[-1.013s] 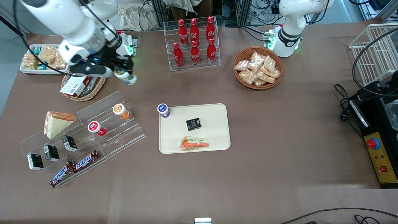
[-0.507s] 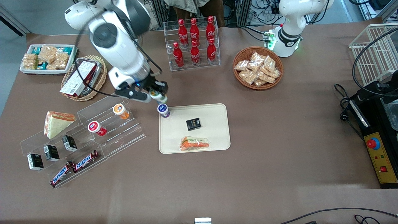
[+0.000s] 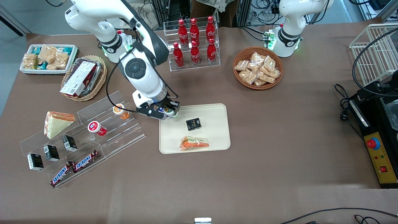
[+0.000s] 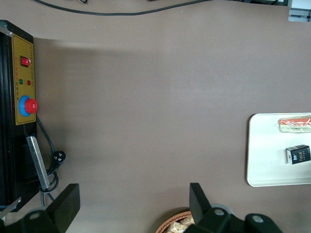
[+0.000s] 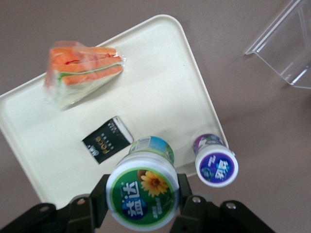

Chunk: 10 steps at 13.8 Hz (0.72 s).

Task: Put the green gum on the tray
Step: 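Lower the green gum bottle onto the tray beside the black packet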

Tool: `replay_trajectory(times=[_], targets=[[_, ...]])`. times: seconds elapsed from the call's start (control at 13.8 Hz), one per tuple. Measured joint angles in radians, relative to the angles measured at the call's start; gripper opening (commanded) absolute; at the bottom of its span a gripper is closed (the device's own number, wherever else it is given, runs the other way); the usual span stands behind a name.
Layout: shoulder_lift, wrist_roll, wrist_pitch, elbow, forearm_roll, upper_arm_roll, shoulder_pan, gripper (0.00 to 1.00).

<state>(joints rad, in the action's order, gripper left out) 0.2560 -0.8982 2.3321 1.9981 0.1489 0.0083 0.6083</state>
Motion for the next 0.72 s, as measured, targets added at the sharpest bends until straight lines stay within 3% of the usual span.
replay_trajectory(times=[0.36,0.43,0.51,0.58,0.65,0.72], targets=[[0.082,0.000,0.111,0.024,-0.001,-0.001,0.000,0.27],[0.095,0.000,0.125,0.025,-0.001,-0.001,0.000,0.37],[0.107,0.000,0.138,0.025,-0.001,-0.001,0.000,0.38],[0.118,0.000,0.150,0.025,-0.001,-0.001,0.000,0.46],[0.127,0.000,0.160,0.025,-0.001,-0.001,0.000,0.65],[0.133,0.000,0.166,0.025,-0.001,-0.001,0.000,0.73]])
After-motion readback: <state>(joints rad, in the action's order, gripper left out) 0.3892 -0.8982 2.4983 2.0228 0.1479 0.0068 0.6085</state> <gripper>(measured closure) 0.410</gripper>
